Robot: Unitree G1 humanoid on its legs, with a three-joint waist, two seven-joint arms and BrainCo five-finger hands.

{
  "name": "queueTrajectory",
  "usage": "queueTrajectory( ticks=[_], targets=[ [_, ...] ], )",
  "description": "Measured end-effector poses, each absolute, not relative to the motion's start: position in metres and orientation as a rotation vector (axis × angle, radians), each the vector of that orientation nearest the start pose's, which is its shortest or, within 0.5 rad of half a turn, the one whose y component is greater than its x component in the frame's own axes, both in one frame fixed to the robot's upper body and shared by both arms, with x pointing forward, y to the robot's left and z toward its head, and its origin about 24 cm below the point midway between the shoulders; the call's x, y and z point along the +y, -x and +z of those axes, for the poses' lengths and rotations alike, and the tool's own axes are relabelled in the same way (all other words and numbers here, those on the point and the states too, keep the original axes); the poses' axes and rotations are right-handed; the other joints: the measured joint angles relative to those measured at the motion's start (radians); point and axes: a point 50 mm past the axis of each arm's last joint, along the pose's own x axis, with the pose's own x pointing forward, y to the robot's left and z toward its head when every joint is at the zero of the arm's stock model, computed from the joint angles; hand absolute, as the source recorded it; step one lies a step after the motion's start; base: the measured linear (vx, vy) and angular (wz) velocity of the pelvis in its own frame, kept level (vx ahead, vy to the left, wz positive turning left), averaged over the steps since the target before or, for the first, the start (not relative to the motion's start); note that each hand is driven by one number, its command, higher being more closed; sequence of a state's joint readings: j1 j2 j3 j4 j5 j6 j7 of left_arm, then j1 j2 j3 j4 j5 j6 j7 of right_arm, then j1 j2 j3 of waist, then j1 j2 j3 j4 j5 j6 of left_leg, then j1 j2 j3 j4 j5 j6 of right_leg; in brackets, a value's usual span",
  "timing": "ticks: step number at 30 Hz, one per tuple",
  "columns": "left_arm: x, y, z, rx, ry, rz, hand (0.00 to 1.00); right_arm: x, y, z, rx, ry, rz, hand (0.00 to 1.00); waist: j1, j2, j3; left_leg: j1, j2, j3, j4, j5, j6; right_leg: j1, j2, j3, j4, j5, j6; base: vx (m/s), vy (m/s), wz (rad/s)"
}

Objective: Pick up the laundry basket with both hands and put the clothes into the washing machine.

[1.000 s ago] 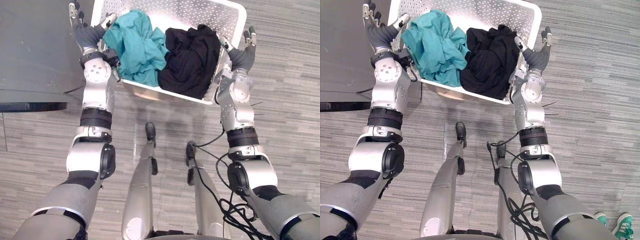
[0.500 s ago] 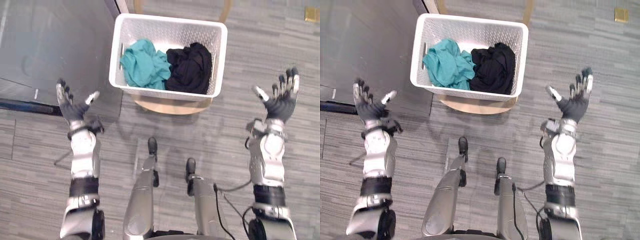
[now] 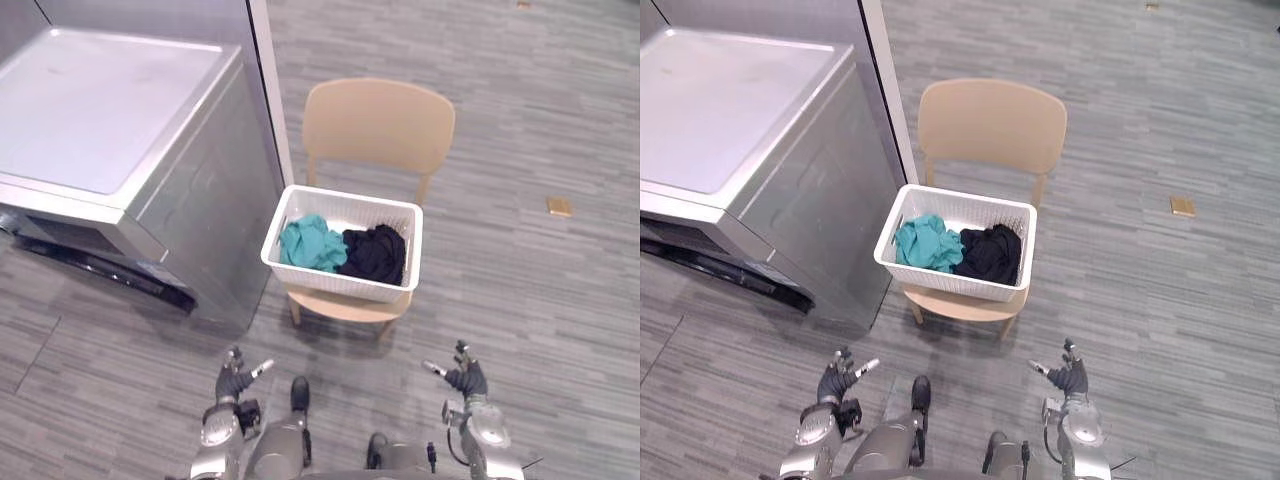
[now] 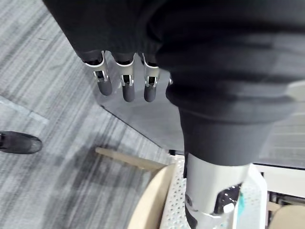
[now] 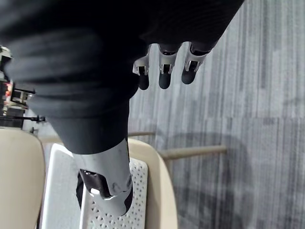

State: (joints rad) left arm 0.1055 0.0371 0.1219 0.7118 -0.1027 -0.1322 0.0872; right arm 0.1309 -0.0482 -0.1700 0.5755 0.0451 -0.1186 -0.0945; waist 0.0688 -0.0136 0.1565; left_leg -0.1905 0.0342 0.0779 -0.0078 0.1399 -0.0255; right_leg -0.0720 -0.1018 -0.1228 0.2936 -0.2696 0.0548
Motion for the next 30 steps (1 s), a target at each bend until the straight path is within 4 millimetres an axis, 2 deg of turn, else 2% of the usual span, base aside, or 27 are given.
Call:
queueTrajectory(
  ticks=[4,6,10,11,12,13,14,15,16,17,18,19,20,21,22,23,24,25,26,27,28,29,30],
  targets=[
    [0.194,-0.133,-0.132,0.797,0.010,0.270,0.00,-0.203,-0.153,-0.117,0.705,0.004,-0.281,0.00,0.001,0.005,-0.015,0.038,-0.017,-0.028,-0.016,0.000,0.000,0.058,-0.007,-0.021,-0.030,-0.002,0.005,0.04,-0.007,0.19],
    [0.194,-0.130,-0.133,0.808,-0.002,0.265,0.00,-0.200,-0.151,-0.120,0.729,0.002,-0.273,0.00,0.001,0.005,-0.014,0.030,-0.022,-0.049,-0.008,0.000,0.000,0.067,-0.009,-0.044,-0.039,-0.001,0.006,0.02,-0.014,0.35],
    [0.193,-0.137,-0.131,0.789,-0.001,0.262,0.00,-0.198,-0.156,-0.122,0.739,0.005,-0.261,0.00,0.001,0.011,-0.006,-0.120,-0.033,-0.073,0.165,-0.014,0.007,0.038,-0.018,-0.119,-0.013,-0.002,0.008,-0.01,0.008,0.52],
    [0.193,-0.136,-0.131,0.792,-0.001,0.261,0.00,-0.200,-0.162,-0.121,0.736,0.012,-0.260,0.00,0.000,0.016,-0.002,-0.133,-0.025,-0.051,0.162,-0.036,-0.009,0.030,-0.025,-0.137,-0.007,0.002,0.004,-0.03,0.108,0.36],
    [0.193,-0.137,-0.132,0.799,-0.004,0.261,0.00,-0.200,-0.164,-0.123,0.748,0.013,-0.263,0.00,-0.001,0.009,0.008,-0.153,0.007,0.047,0.221,-0.084,0.028,0.029,-0.046,-0.163,-0.006,0.005,0.005,-0.02,0.133,0.29],
    [0.195,-0.136,-0.134,0.808,-0.009,0.262,0.00,-0.202,-0.164,-0.124,0.756,0.021,-0.264,0.00,-0.001,0.006,0.010,-0.162,0.025,0.087,0.268,-0.102,0.053,0.033,-0.060,-0.174,-0.004,0.006,0.007,0.02,0.153,0.29],
    [0.199,-0.136,-0.133,0.809,-0.017,0.271,0.00,-0.204,-0.165,-0.124,0.760,0.038,-0.261,0.00,-0.003,-0.009,0.018,-0.173,0.081,0.171,0.360,-0.130,0.065,0.045,-0.092,-0.197,-0.005,0.014,0.022,0.06,0.131,0.35],
    [0.200,-0.136,-0.134,0.814,-0.024,0.272,0.00,-0.209,-0.162,-0.124,0.766,0.057,-0.267,0.00,-0.013,-0.009,0.018,-0.167,0.128,0.221,0.399,-0.144,0.052,0.063,-0.114,-0.218,-0.016,0.023,0.038,0.12,0.291,0.69],
    [0.199,-0.135,-0.136,0.832,-0.027,0.267,0.00,-0.219,-0.159,-0.123,0.772,0.086,-0.277,0.00,-0.041,0.012,0.006,-0.159,0.177,0.258,0.390,-0.144,0.047,0.091,-0.134,-0.252,-0.048,0.040,0.068,0.12,0.303,0.73],
    [0.198,-0.135,-0.137,0.836,-0.028,0.263,0.00,-0.222,-0.158,-0.123,0.774,0.095,-0.282,0.00,-0.054,0.021,0.001,-0.157,0.191,0.258,0.374,-0.143,0.043,0.100,-0.140,-0.269,-0.058,0.044,0.080,0.16,0.430,0.92],
    [0.196,-0.140,-0.137,0.835,-0.029,0.253,0.00,-0.229,-0.156,-0.123,0.781,0.113,-0.293,0.00,-0.064,0.041,0.003,-0.143,0.196,0.248,0.329,-0.172,-0.008,0.124,-0.158,-0.299,-0.077,0.053,0.109,0.16,0.380,0.86],
    [0.198,-0.151,-0.133,0.810,-0.045,0.252,0.00,-0.230,-0.156,-0.125,0.804,0.113,-0.294,0.00,-0.060,0.024,0.014,-0.151,0.138,0.232,0.352,-0.193,-0.009,0.146,-0.200,-0.332,-0.089,0.078,0.145,0.17,0.381,0.85],
    [0.199,-0.153,-0.132,0.804,-0.052,0.251,0.00,-0.228,-0.156,-0.126,0.812,0.109,-0.292,0.00,-0.061,0.017,0.017,-0.162,0.122,0.221,0.373,-0.209,0.000,0.154,-0.214,-0.346,-0.087,0.089,0.155,0.19,0.371,0.84],
    [0.201,-0.156,-0.131,0.799,-0.078,0.233,0.00,-0.222,-0.155,-0.129,0.830,0.093,-0.282,0.00,-0.057,0.008,0.022,-0.183,0.093,0.200,0.441,-0.261,0.019,0.168,-0.248,-0.352,-0.050,0.100,0.167,0.18,0.399,0.68],
    [0.202,-0.153,-0.132,0.810,-0.100,0.221,0.00,-0.218,-0.156,-0.130,0.835,0.082,-0.272,0.00,-0.052,0.006,0.024,-0.177,0.068,0.190,0.489,-0.312,0.041,0.169,-0.289,-0.338,0.033,0.111,0.163,0.19,0.408,0.61],
    [0.203,-0.150,-0.133,0.817,-0.108,0.218,0.00,-0.216,-0.158,-0.130,0.836,0.079,-0.267,0.00,-0.052,0.007,0.024,-0.166,0.055,0.187,0.498,-0.329,0.048,0.165,-0.308,-0.334,0.081,0.122,0.149,0.20,0.417,0.42],
    [0.204,-0.144,-0.135,0.832,-0.123,0.214,0.00,-0.213,-0.164,-0.128,0.825,0.078,-0.255,0.00,-0.051,0.015,0.026,-0.129,0.025,0.174,0.490,-0.356,0.062,0.113,-0.356,-0.302,0.230,0.171,0.040,0.20,0.404,0.32],
    [0.206,-0.142,-0.135,0.837,-0.129,0.217,0.00,-0.211,-0.170,-0.126,0.809,0.081,-0.245,0.00,-0.052,0.027,0.031,-0.106,0.011,0.162,0.470,-0.367,0.058,0.060,-0.362,-0.248,0.339,0.171,-0.067,0.22,0.441,0.53],
    [0.212,-0.142,-0.134,0.836,-0.150,0.221,0.00,-0.208,-0.179,-0.122,0.784,0.092,-0.222,0.00,-0.056,0.033,0.034,-0.072,-0.013,0.142,0.429,-0.363,0.054,-0.015,-0.319,-0.146,0.442,0.117,-0.054,0.17,0.323,0.52],
    [0.214,-0.142,-0.134,0.834,-0.158,0.220,0.00,-0.207,-0.182,-0.121,0.775,0.096,-0.215,0.00,-0.057,0.032,0.034,-0.061,-0.024,0.130,0.414,-0.361,0.051,-0.032,-0.295,-0.115,0.453,0.097,-0.028,0.17,0.249,0.77],
    [0.216,-0.143,-0.133,0.832,-0.176,0.210,0.00,-0.205,-0.182,-0.121,0.776,0.099,-0.207,0.00,-0.056,0.029,0.032,-0.036,-0.049,0.107,0.385,-0.354,0.060,-0.056,-0.241,-0.064,0.443,0.054,0.004,0.18,0.181,0.80],
    [0.219,-0.145,-0.132,0.826,-0.187,0.211,0.00,-0.204,-0.182,-0.121,0.777,0.101,-0.199,0.00,-0.054,0.027,0.031,-0.012,-0.074,0.081,0.356,-0.345,0.070,-0.078,-0.160,0.011,0.381,0.010,0.030,0.19,0.152,0.79],
    [0.219,-0.145,-0.132,0.827,-0.191,0.211,0.00,-0.203,-0.184,-0.120,0.771,0.101,-0.198,0.00,-0.055,0.029,0.032,-0.006,-0.083,0.064,0.348,-0.341,0.074,-0.085,-0.122,0.044,0.350,-0.004,0.045,0.20,0.104,0.79]
  ],
)
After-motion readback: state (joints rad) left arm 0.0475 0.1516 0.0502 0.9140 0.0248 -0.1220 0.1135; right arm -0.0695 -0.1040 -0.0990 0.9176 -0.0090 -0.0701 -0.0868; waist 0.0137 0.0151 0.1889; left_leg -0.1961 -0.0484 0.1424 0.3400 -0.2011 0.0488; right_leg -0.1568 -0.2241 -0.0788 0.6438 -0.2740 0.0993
